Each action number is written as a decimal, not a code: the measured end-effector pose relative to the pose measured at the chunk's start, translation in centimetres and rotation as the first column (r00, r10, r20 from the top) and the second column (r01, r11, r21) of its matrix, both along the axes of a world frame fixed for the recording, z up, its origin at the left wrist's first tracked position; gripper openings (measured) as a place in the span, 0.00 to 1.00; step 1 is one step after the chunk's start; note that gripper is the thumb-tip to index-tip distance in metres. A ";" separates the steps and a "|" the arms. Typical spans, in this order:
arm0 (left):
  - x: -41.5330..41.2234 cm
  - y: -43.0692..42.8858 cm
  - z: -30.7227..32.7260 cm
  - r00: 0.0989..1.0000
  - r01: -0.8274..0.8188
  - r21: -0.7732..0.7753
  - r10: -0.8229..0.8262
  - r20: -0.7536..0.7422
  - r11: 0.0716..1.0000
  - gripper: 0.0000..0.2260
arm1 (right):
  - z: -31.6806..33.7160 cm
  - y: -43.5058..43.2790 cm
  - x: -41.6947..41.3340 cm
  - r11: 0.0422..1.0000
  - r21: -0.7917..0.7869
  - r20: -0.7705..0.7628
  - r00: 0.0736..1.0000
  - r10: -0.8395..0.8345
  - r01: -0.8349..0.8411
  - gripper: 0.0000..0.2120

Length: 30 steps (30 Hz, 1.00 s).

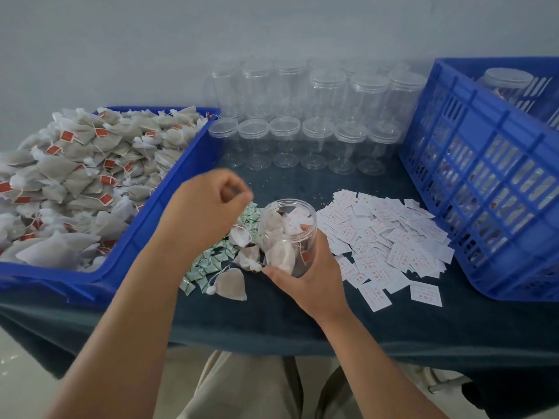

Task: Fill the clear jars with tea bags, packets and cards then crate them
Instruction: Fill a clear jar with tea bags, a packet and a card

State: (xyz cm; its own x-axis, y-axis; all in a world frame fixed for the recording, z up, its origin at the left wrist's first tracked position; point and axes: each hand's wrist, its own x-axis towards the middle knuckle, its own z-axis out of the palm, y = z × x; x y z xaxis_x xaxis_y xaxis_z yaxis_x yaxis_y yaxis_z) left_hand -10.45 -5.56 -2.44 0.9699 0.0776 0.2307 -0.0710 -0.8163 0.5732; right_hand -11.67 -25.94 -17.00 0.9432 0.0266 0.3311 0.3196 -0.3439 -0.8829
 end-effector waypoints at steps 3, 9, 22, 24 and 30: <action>-2.2 1.7 -4.9 0.914 0.046 0.311 0.086 -0.397 0.949 0.10 | 0.0 0.1 0.0 1.000 0.018 0.012 1.000 0.003 -0.003 0.33; -4.6 1.0 -11.2 0.920 -0.022 0.336 0.151 -0.363 0.941 0.16 | -0.1 0.2 0.0 0.998 0.056 -0.002 1.000 0.005 -0.005 0.34; -3.4 -2.2 -0.4 0.952 0.181 -0.367 -0.068 0.298 0.912 0.06 | -0.3 0.3 -0.1 0.999 -0.031 -0.012 1.000 0.026 -0.027 0.35; -2.3 -3.0 -0.3 0.960 0.251 -0.015 -0.247 0.131 0.968 0.08 | -0.2 0.4 -0.2 0.999 -0.022 0.002 1.000 0.026 -0.026 0.35; -0.8 -2.9 -3.0 0.973 0.030 -0.313 0.045 0.228 0.949 0.04 | 0.0 0.6 -0.1 1.000 -0.008 -0.011 1.000 -0.020 0.020 0.34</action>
State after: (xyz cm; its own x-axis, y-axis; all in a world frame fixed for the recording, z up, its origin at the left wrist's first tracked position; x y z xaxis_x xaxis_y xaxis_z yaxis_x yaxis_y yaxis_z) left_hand -11.25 -8.47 -5.43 0.8927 0.1888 0.4093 -0.2252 -0.5998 0.7678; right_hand -11.82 -25.36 -17.04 0.9473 0.0097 0.3203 0.3025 -0.3569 -0.8838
